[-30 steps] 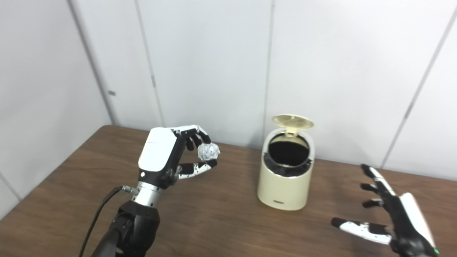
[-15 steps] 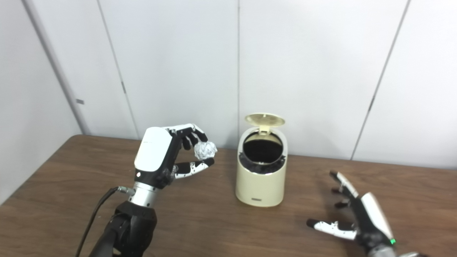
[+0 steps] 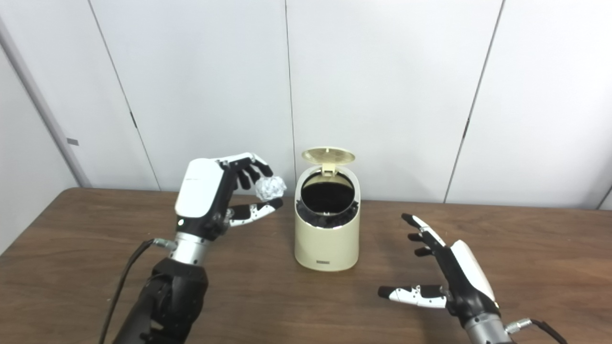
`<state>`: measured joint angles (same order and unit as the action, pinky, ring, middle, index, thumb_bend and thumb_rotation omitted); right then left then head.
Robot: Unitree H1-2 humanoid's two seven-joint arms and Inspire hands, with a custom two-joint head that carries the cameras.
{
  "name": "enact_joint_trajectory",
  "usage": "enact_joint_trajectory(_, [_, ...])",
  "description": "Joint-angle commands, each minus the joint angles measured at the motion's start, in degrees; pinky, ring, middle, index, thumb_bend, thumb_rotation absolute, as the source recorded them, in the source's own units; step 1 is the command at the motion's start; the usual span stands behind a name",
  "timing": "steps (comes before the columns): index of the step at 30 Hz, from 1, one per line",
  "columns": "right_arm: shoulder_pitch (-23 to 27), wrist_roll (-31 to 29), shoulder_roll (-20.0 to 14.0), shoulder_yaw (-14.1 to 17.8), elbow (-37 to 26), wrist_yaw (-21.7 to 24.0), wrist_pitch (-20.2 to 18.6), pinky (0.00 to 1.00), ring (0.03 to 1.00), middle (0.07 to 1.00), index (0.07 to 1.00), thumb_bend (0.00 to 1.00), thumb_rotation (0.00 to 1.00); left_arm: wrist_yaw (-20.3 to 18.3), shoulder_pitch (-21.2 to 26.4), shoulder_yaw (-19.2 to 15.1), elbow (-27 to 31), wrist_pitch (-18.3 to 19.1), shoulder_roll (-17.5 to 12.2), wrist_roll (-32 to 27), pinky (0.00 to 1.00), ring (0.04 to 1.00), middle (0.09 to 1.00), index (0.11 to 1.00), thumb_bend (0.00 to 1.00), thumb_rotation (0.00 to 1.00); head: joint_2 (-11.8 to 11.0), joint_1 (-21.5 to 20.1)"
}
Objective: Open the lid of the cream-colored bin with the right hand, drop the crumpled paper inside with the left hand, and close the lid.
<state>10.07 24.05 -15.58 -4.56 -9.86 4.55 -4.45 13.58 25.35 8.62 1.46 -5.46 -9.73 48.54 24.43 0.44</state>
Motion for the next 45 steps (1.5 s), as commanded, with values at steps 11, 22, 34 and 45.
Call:
enact_joint_trajectory(11, [1.35,1.65,1.02,-1.44,-4.51,1.33,-4.02,0.66,0.825,0.929,0.907,0.75,0.26,3.4,6.5,2.59,-4.86,-1.85,1.86,0.09,0.32,0.404,0.469,0.522,0.5,0.0,-0.81,-1.59])
enact_joint_trajectory(22, [1.24,1.44,1.54,-1.14,-3.97,1.07,-3.53,0.67,0.833,0.933,0.906,0.75,0.24,5.15,9.09,4.2,-9.34,-2.48,3.57,-0.74,0.31,0.406,0.47,0.518,0.5,0.0,-1.27,-2.56])
enact_joint_trajectory(34, [1.13,2.16,1.49,-1.36,-3.9,1.04,-3.24,0.69,0.84,0.933,0.909,0.75,0.26,8.91,12.07,5.74,-16.35,-3.62,4.22,0.35,0.34,0.426,0.471,0.512,0.5,0.0,-1.28,-3.01])
enact_joint_trajectory(45, [0.77,2.12,1.76,-1.26,-4.5,1.0,-3.39,0.67,0.83,0.93,0.905,0.75,0.25,14.84,15.95,9.28,-25.53,-2.01,3.75,4.26,0.36,0.425,0.467,0.516,0.5,0.0,-1.05,-3.39])
